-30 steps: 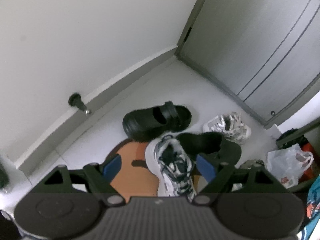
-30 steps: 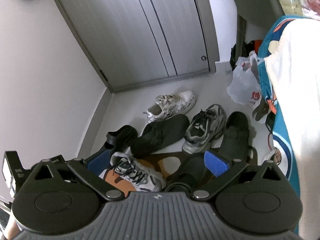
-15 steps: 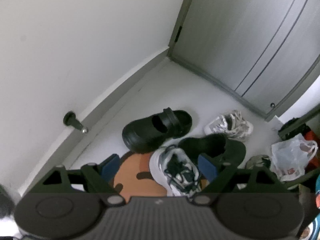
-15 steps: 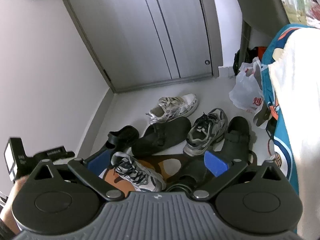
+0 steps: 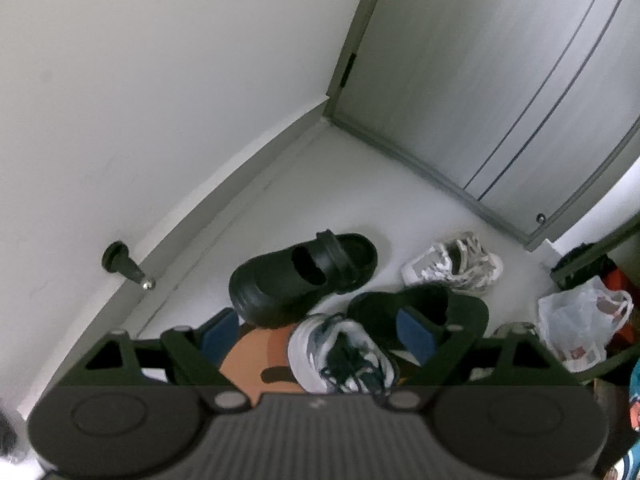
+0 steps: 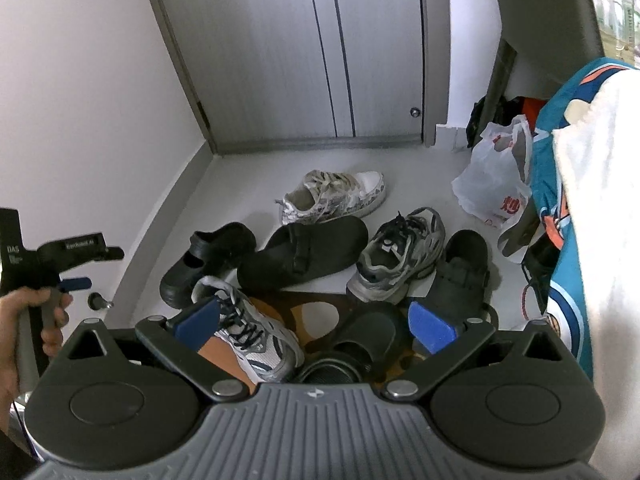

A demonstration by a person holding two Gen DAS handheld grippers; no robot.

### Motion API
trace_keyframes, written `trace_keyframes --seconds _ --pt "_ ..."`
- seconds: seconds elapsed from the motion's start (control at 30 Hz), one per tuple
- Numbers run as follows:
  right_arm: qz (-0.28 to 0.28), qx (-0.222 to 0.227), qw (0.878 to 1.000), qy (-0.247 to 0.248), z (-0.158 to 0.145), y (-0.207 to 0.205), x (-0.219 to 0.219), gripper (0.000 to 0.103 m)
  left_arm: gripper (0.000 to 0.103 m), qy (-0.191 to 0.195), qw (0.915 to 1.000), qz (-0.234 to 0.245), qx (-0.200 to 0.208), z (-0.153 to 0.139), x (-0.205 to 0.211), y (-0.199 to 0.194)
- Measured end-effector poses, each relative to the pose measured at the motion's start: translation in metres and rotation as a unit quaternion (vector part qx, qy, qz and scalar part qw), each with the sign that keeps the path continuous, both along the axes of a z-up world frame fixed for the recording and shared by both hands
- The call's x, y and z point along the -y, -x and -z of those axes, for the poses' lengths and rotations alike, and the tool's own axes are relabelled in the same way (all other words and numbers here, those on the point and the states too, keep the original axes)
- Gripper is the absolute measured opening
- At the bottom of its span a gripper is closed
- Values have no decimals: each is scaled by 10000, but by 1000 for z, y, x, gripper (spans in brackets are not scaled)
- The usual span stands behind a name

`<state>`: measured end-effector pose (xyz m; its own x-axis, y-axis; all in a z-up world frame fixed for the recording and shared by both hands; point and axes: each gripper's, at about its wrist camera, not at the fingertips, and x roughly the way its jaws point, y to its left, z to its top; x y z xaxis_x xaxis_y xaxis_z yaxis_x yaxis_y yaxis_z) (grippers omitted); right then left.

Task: Organize scattered shoes
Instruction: 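Lower the left tool over the black clog in the pile, then close the left tool on the black clog and lift it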

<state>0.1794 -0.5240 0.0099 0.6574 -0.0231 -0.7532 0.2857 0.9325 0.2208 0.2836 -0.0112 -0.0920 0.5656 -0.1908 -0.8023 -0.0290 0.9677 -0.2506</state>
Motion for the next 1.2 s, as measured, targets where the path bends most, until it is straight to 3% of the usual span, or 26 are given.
trace_keyframes --seconds 0.3,0.53,0.73,0.9,1.1,1.2 --pt "48 -83 9999 -76 19 -11 9 103 92 148 9997 0 208 8 -15 -28" --pt "84 -148 9998 -135 35 -19 17 103 92 143 9998 -55 139 25 -19 -46" --pt "-31 -152 9997 184 49 -31 12 103 90 219 9997 -29 56 39 -19 -71" --pt "14 -146 9992 363 77 -46 20 103 83 254 9996 14 -96 55 -20 -93" --pt "-35 -362 9993 23 118 -56 33 103 82 281 9988 118 -375 76 -10 -135" --pt "-68 -389 9992 47 126 -57 35 103 74 211 9979 241 -567 88 0 -156"
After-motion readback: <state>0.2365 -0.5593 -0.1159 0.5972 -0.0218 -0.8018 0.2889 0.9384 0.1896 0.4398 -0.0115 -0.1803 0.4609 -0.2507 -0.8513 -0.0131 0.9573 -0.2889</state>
